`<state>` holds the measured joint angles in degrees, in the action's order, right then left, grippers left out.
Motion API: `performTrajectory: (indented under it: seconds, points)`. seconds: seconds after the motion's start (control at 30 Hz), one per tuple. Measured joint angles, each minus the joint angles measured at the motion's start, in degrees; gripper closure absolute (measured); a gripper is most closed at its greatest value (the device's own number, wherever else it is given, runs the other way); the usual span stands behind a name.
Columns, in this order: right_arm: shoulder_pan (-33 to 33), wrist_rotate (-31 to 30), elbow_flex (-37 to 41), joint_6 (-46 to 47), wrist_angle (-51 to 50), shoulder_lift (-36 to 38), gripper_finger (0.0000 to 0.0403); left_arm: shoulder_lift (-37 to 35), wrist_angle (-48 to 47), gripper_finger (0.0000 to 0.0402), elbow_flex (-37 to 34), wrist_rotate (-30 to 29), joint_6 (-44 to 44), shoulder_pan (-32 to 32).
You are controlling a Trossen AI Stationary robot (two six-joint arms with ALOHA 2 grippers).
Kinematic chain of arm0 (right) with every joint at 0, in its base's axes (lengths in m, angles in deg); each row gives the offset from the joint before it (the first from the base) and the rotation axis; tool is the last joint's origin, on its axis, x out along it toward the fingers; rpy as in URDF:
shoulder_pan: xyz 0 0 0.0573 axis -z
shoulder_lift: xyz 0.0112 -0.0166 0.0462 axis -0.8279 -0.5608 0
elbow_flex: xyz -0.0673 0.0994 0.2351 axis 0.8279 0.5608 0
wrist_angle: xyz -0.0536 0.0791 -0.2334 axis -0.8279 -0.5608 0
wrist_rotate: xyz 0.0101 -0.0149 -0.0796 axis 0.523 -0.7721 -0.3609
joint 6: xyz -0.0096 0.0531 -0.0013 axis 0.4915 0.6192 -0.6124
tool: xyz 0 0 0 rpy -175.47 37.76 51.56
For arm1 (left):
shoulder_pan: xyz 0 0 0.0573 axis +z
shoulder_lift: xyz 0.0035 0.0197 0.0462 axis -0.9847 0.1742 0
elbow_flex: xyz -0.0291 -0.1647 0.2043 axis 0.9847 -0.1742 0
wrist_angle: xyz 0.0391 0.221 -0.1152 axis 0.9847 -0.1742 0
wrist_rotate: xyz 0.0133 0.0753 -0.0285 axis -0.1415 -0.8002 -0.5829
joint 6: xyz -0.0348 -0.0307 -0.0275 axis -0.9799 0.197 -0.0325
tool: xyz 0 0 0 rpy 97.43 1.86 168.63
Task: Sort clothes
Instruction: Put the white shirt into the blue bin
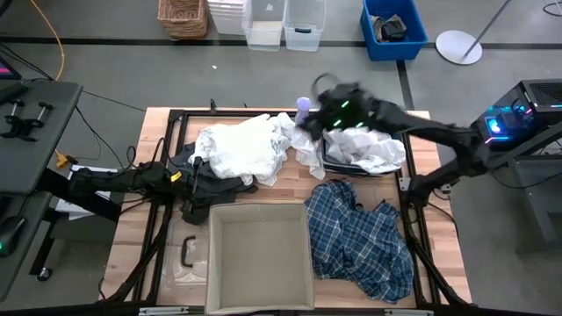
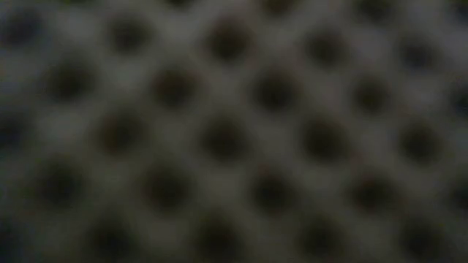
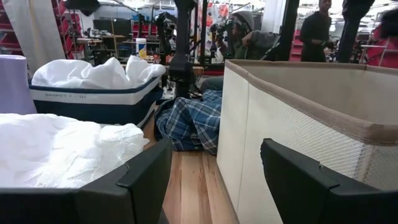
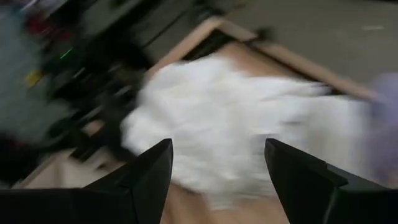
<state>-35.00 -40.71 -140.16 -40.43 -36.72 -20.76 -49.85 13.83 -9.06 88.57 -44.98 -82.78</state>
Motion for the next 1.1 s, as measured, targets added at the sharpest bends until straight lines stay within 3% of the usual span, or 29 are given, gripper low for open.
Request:
performTrajectory:
  seconds: [0.27, 0.5, 0.67, 0.93, 1.03, 1.1]
  points:
    - [-10.3, 3.8, -0.7, -10.8, 16.2, -17.0, 0.0153, 0.0, 0.0, 0.0167, 0.0, 0.0, 0.0, 0.0]
    - [-13.4, -2.6, -8.9, -27.3, 16.6, -27.4, 0.0153, 0.0, 0.0, 0.0167, 0.0, 0.0, 0.0, 0.0]
    - [-14.9, -5.1, -17.1, -38.0, 12.6, -33.2, 0.0153, 0.0, 0.0, 0.0167, 0.0, 0.0, 0.0, 0.0]
    - [-15.7, -11.2, -28.8, -46.5, 3.1, -40.5, 0.0156, 0.0, 0.0, 0.0167, 0.0, 0.0, 0.0, 0.0]
    - [-15.7, -11.3, -32.4, -46.4, -3.0, -43.7, 0.0182, 0.0, 0.0, 0.0167, 0.0, 0.0, 0.0, 0.0]
    - [-16.0, -12.9, -34.5, -45.7, -6.6, -44.9, 0.0225, 0.0, 0.0, 0.0167, 0.0, 0.0, 0.0, 0.0]
